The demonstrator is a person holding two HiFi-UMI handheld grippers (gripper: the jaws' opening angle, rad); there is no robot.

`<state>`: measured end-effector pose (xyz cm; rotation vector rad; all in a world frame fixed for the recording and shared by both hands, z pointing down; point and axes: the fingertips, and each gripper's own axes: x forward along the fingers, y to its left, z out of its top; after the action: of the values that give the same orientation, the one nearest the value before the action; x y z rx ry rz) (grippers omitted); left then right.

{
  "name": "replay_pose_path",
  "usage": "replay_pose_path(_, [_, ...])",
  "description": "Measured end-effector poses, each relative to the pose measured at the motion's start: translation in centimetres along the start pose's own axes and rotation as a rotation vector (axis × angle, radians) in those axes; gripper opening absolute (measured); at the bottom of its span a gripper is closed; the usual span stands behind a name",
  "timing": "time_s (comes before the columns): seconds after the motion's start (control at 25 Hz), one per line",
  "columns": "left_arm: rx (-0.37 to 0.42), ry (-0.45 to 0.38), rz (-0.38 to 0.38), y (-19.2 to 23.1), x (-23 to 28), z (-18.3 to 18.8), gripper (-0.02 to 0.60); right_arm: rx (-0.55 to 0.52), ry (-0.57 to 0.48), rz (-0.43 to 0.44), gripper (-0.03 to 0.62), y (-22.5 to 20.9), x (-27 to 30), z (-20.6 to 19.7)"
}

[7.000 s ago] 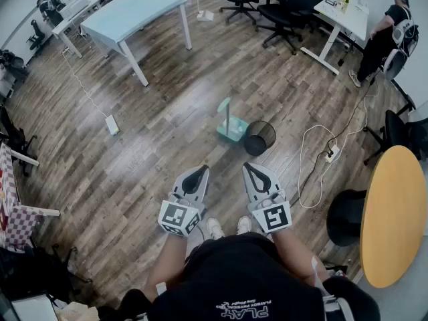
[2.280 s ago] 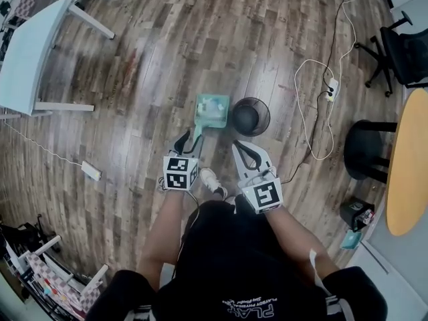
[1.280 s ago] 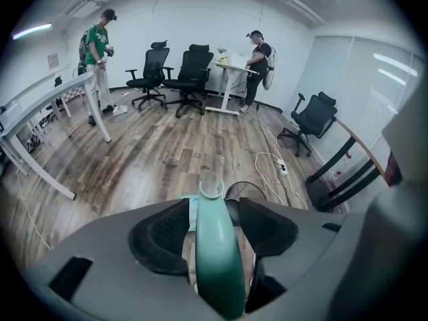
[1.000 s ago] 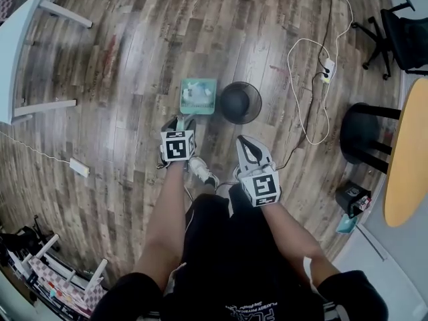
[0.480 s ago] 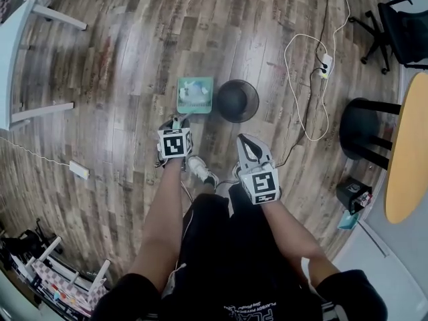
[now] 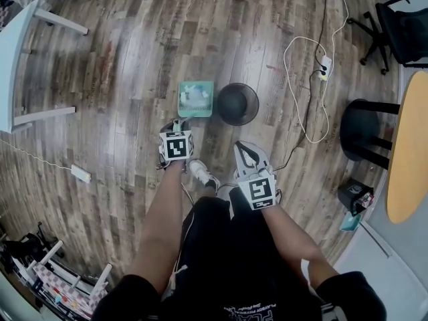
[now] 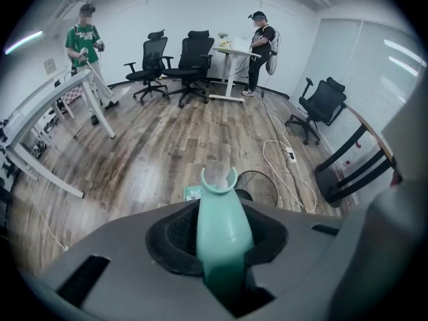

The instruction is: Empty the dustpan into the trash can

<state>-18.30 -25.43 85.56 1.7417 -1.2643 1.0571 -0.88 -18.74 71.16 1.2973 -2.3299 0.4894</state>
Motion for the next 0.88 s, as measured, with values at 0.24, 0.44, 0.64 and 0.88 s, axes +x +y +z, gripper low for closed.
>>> replay_pose_path(0.24, [0.005, -0.045, 0.065, 0.5, -1.5, -2.5, 0.097, -0.028, 0.002, 0.015, 0.023, 0.9, -1.2, -0.3])
replay_pose_path(0.44, [0.001, -0.078, 0.088, 1.3, -3.8, -4.7, 0.097, -0.054, -0.008, 0.02, 0.023, 1.5, -2.1, 0.1])
replay_pose_path(0.64, [0.048, -0.103, 0.105, 2.0, -6.9, -6.1, 0.097, -0.079, -0.019, 0.027, 0.023, 3.0, -2.4, 0.7])
replay_pose_path(0.88, [0.128, -0.159, 0.098, 2.9, -11.3, -7.4, 0.097, -0.141, -0.015, -0.004, 0.023, 4.7, -4.6, 0.6])
